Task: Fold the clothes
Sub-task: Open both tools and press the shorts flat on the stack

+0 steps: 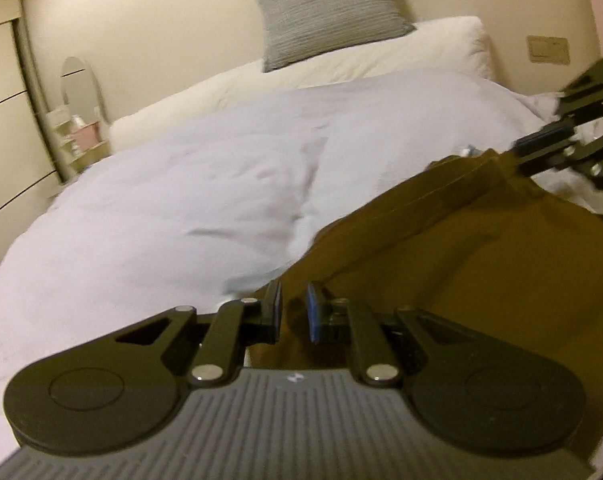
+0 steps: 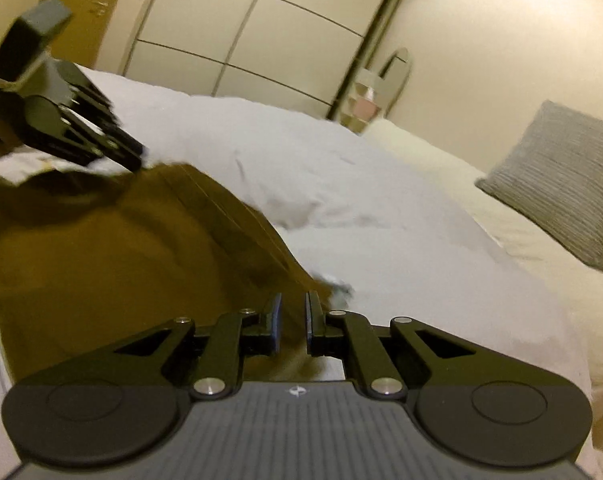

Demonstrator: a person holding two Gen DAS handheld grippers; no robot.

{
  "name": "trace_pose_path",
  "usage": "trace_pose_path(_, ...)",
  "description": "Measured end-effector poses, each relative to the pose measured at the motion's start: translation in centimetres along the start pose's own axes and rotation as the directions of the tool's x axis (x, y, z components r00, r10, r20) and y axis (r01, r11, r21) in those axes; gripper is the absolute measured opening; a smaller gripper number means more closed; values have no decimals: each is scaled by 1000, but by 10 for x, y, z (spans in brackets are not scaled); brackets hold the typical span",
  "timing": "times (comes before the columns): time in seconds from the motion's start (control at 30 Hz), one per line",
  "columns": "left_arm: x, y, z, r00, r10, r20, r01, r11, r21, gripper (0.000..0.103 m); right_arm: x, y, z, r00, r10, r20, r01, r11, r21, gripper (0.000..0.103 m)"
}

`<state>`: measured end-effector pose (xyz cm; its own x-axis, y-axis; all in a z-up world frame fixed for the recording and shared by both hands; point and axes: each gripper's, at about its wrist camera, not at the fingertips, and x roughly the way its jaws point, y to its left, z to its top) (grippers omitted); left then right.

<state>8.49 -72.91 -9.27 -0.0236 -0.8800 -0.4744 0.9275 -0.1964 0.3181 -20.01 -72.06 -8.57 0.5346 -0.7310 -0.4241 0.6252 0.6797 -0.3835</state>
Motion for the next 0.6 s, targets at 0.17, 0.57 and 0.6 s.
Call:
trace_pose_path(0.17,30,0,-6,995,47,-83,-45,999,18,9,43,1,3,998,-25,-59,24,1000,-10,6)
trace_pose_path(0.57,10,16,-11,992,78,-98,-78,997,4,10,47,-15,8,987,-55,-150,69,993,93,6)
trace_pose_path(0.6,1,16,-12,992,84,-96,-83,996,8,10,39,-16,10,988,-63,-144,78,992,100,6)
